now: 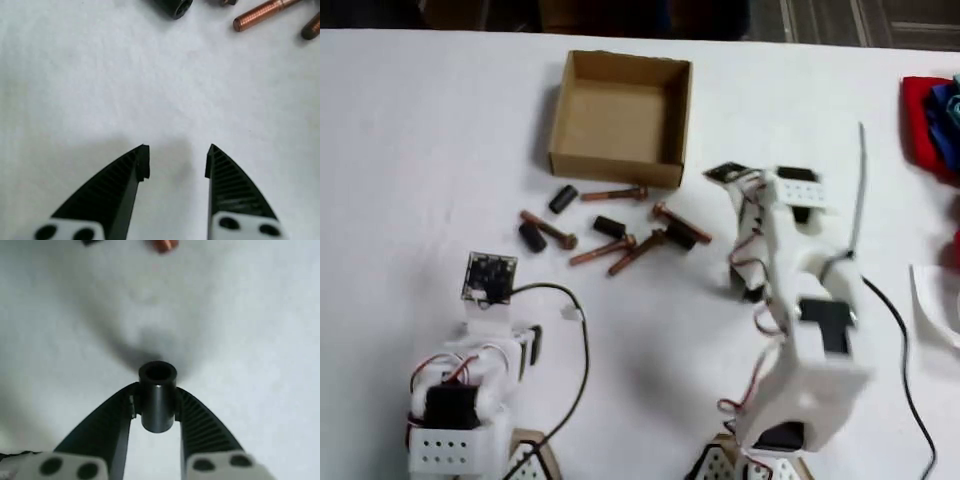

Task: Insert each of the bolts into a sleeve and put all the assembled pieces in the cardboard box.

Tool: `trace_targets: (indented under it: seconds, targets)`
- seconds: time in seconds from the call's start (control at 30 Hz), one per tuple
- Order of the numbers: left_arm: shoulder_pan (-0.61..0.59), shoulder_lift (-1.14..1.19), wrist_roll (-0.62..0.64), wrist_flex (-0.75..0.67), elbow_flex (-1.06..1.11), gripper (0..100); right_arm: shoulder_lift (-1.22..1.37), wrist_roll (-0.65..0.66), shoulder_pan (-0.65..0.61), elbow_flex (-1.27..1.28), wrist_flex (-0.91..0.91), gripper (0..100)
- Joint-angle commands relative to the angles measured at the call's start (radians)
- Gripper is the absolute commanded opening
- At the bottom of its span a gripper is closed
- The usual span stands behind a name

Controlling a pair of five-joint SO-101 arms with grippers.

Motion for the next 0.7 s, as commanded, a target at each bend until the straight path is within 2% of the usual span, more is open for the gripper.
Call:
trace_targets:
  seconds: [0.0,0.1,0.27,0.37,0.67]
  targets:
    - [-0.006,-0.025,-0.003,0.005,0.018,20,-0.346,0.031,0.036,0.265,-0.131,2.2]
    - [-0.006,-0.025,-0.003,0.005,0.018,20,-0.533,0.017,0.036,0.473,-0.308,2.2]
    - [-0.005,-0.025,-0.003,0.005,0.018,20,-0.67,-0.101,0.068,0.569,-0.371,2.2]
    - [0.02,-0.025,-0.005,0.006,0.018,20,-0.708,-0.143,0.088,0.638,-0.44,2.2]
    - [0.026,-0.025,-0.005,-0.003,0.018,21,-0.731,-0.149,0.087,0.899,-0.734,2.2]
